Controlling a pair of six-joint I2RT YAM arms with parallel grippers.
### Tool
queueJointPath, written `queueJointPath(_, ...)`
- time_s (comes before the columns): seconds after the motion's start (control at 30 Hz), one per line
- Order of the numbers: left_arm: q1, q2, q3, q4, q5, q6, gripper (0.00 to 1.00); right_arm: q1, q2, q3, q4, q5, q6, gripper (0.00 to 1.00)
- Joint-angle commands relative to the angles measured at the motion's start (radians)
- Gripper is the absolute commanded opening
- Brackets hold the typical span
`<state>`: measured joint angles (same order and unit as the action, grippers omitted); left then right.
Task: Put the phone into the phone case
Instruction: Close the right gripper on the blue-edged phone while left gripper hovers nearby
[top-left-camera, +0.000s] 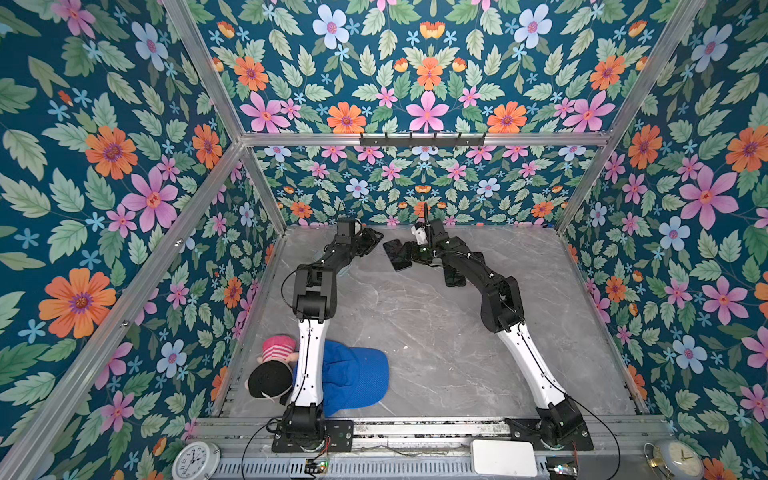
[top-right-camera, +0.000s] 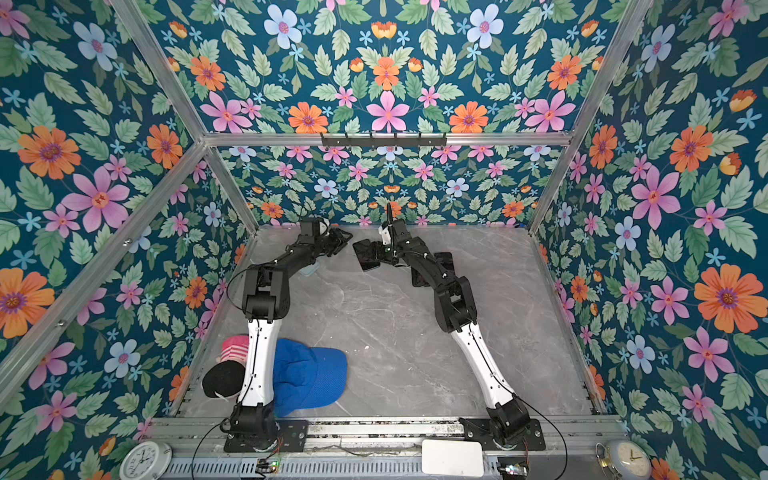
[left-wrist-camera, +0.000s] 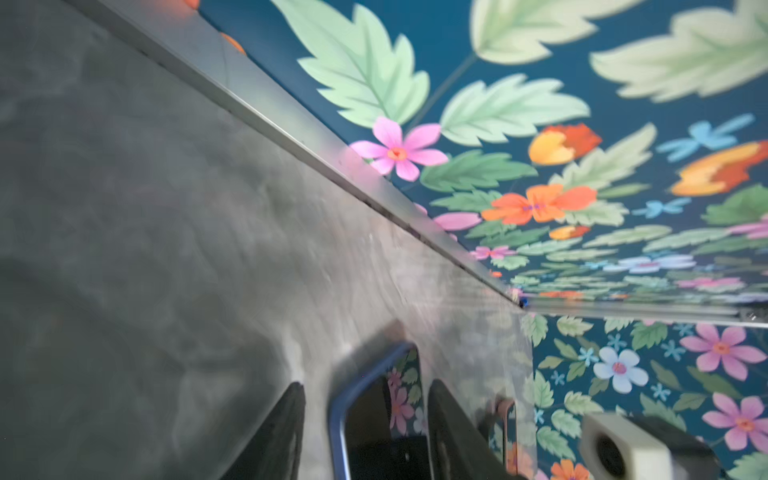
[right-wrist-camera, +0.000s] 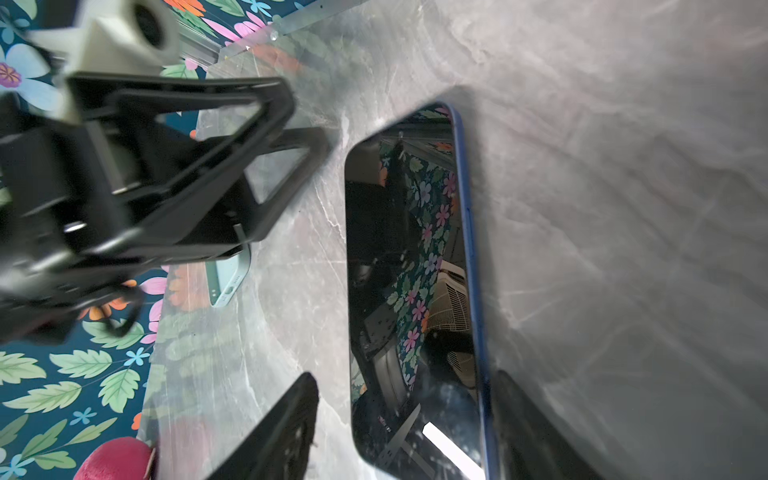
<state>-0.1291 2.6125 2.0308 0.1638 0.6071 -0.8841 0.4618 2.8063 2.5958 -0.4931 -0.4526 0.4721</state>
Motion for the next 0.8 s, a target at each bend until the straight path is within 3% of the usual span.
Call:
queueJointPath(0.0, -0.006, 0.059, 0.049, 0.12, -0.004, -0.086, 0.5, -0.001, 0.016, -0.017, -0.157, 0.015, 0.024, 0.67)
queueJointPath(0.27, -0.034, 0.13, 0.105, 0.128, 0.013, -0.107, 0.5, -0.007, 0.002, -0.048, -0.158, 0.015, 0.016, 0.67)
queueJointPath(0.57, -0.063, 0.054, -0.052, 0.138, 0.072, -0.061, 0.4, -0.008, -0.016, -0.061, -0.18, 0.021, -0.004, 0.66)
queueJointPath(0.77, -0.08, -0.001, -0.15, 0.172, 0.095, -0.064, 0.35, -0.007, -0.082, -0.18, -0.173, 0.029, -0.028, 0.66)
